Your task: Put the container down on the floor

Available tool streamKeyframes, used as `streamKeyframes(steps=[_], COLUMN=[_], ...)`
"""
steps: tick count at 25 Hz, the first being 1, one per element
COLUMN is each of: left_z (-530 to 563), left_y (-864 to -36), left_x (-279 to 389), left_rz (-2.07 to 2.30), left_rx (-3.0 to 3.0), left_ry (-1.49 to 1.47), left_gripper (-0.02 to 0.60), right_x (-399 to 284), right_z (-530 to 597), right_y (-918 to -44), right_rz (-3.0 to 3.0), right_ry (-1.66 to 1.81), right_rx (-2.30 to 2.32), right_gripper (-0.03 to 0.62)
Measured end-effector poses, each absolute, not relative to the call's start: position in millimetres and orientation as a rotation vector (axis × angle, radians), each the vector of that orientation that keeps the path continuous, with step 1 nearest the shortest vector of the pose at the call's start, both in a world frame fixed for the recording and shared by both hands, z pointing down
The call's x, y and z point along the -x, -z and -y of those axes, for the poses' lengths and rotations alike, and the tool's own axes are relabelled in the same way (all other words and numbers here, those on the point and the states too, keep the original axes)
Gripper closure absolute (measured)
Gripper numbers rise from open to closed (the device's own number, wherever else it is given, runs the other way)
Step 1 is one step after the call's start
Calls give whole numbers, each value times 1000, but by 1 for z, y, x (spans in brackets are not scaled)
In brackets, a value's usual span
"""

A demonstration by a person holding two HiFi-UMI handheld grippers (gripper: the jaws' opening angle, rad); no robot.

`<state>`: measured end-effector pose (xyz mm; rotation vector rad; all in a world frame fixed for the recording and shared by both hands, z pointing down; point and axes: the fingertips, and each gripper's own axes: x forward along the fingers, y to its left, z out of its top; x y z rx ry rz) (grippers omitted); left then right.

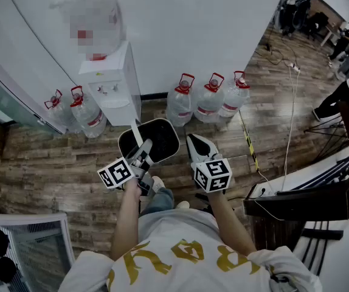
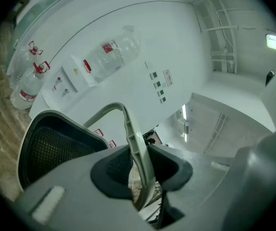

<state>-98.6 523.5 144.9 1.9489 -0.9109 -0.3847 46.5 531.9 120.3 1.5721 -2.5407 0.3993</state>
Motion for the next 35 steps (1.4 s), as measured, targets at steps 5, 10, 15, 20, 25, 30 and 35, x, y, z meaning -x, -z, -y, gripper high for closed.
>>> streamKeyframes(steps=[5, 10, 15, 20, 25, 30, 35], left_z=[-525, -525, -518, -484, -415, -329, -240], left_y=[-149, -151, -152, -167, -189, -217, -219], left_x=[106, 111, 113, 113, 107, 102, 97], left_rz=[929, 946, 944, 942, 915, 868, 816], left_rx=[-1935, -1916, -1902, -1879, -1856, -1832, -1859], left_ry=[385, 402, 414, 395, 383, 342, 299], left_gripper=[482, 482, 480, 480, 480, 480, 482], right_x=[-42, -41, -45, -47, -55, -56, -51], right_z=[-532, -530, -518, -486, -424, -335, -242], right_y=[-121, -120, -121, -130, -153, -180, -188], right_rz=[2550, 2581, 2583, 2562, 2523, 2434, 2384], right_ry=[-398, -428, -435, -451, -493, -522, -537], right_rx=[-1569, -1554, -1579, -1586, -1608, -1627, -1659], right_gripper=[569, 569, 569, 568, 569, 569, 569])
